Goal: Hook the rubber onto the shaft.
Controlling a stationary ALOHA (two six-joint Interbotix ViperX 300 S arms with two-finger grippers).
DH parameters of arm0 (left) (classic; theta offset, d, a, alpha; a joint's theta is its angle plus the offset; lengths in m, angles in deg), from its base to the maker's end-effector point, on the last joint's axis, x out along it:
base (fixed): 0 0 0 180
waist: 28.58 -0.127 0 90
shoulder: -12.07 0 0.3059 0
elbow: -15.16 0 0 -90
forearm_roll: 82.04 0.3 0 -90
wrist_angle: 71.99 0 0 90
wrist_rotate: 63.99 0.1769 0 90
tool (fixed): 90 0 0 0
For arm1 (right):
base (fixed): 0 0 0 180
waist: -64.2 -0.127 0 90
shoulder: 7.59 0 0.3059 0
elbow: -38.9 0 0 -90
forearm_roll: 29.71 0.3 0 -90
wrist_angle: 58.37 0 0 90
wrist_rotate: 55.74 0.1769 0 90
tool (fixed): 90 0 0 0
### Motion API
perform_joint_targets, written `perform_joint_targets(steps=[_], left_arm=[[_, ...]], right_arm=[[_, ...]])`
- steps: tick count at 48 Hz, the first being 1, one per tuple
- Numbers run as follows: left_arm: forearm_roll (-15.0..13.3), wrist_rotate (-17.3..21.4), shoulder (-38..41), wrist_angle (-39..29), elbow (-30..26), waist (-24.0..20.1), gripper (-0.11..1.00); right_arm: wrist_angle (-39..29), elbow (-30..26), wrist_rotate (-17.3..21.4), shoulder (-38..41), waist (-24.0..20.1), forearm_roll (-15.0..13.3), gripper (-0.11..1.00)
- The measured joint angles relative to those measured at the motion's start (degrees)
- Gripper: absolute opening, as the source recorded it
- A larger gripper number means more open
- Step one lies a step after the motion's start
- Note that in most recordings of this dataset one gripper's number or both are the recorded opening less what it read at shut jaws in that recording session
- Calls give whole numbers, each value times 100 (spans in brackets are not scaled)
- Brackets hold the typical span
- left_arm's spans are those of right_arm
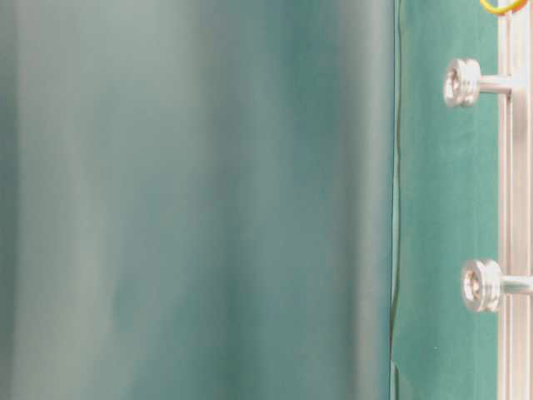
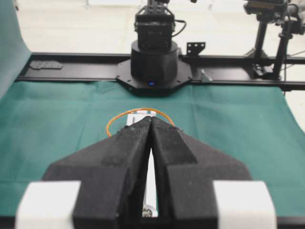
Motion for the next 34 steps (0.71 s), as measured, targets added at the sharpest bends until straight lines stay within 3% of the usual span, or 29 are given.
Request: perform_joint_targets(steps=[21, 34], left_arm=[[114, -62, 0, -545, -97, -9, 0], [114, -62, 0, -2004, -299, -9, 0]], right_arm=[[-844, -343, 0, 44, -9, 0, 3], [-2391, -756, 308, 123, 0, 9, 3]])
